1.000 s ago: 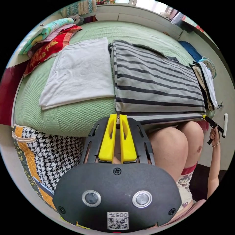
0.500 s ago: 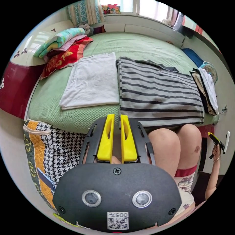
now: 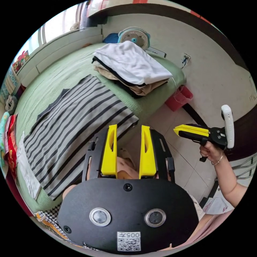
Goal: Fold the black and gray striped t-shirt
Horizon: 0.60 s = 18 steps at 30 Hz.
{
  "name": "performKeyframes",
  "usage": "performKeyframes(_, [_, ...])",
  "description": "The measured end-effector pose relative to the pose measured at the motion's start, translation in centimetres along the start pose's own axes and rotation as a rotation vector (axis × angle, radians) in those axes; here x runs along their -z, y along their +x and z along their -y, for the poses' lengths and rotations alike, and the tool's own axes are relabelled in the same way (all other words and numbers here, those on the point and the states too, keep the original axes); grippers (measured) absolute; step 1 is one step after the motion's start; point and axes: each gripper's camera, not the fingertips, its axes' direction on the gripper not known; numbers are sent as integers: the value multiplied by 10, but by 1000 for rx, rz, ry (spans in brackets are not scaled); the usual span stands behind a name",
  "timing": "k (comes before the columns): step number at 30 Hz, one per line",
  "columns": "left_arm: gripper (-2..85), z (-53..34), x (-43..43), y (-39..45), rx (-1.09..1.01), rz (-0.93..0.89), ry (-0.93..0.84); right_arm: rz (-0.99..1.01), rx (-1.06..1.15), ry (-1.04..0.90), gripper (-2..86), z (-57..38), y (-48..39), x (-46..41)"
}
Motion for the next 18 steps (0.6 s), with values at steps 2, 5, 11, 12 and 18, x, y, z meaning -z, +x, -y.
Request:
performKeyframes(2, [143, 18, -30, 28, -6, -7, -47, 12, -25, 15, 40, -5, 7, 6])
performKeyframes(5, [154, 32, -62, 47, 21, 52, -94, 28, -53, 43, 40, -12, 18, 17])
performKeyframes(11, [118, 42, -106, 41, 170, 193, -124, 22, -74, 68, 40, -13, 30, 26])
performKeyframes(12, [109, 42, -106, 42, 173, 203, -127, 28, -77, 63, 40, -11, 32, 23])
performKeyframes(18, [43, 35, -72, 18, 201, 84, -141, 48, -23, 47, 41, 26, 23, 16])
